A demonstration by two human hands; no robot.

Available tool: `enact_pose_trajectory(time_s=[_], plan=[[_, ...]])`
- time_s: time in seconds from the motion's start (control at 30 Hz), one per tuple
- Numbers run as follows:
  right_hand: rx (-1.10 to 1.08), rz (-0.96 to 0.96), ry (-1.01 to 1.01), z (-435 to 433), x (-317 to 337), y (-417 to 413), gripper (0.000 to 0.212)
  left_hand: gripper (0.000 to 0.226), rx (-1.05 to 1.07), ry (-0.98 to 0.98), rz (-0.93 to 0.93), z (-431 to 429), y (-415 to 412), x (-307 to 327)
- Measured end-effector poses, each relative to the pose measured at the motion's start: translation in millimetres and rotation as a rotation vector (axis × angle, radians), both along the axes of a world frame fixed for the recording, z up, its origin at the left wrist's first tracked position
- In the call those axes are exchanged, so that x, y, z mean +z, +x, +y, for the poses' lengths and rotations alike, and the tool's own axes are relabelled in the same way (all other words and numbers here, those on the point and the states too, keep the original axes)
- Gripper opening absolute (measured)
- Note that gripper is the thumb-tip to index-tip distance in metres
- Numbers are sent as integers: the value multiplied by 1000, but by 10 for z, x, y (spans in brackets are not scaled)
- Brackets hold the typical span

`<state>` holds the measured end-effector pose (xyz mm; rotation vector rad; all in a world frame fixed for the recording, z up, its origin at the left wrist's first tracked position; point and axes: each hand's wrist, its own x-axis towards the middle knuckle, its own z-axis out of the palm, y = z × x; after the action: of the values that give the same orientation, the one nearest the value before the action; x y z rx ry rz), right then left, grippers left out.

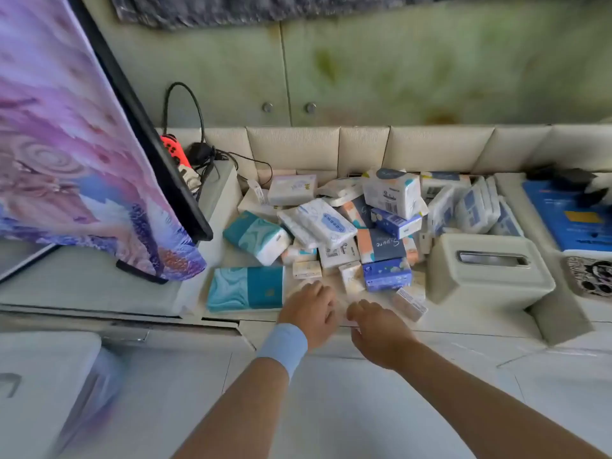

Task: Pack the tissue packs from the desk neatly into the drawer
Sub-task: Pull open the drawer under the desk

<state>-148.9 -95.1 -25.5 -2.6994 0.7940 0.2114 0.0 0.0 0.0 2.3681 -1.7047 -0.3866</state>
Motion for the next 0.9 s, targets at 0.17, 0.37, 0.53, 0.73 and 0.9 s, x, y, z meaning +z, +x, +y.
enact_pose_trajectory(time_s=[0.17, 0.37, 0.53, 0.73, 0.9], plan=[[-89, 89, -81, 283, -27, -86, 39, 38, -58, 169, -68, 385, -133, -167], [-104, 173, -69, 584, 5, -208, 43, 52, -41, 224, -125, 783, -277, -311], [-186, 166, 180, 785, -2, -435, 29, 38, 59, 418, 98, 926, -340, -183], [-155, 227, 286, 1077, 25, -690, 23, 46, 57, 648, 171, 1056, -580, -79], [-150, 350, 292, 1339, 41, -721, 29, 41, 39, 800, 274, 1218, -711, -116]])
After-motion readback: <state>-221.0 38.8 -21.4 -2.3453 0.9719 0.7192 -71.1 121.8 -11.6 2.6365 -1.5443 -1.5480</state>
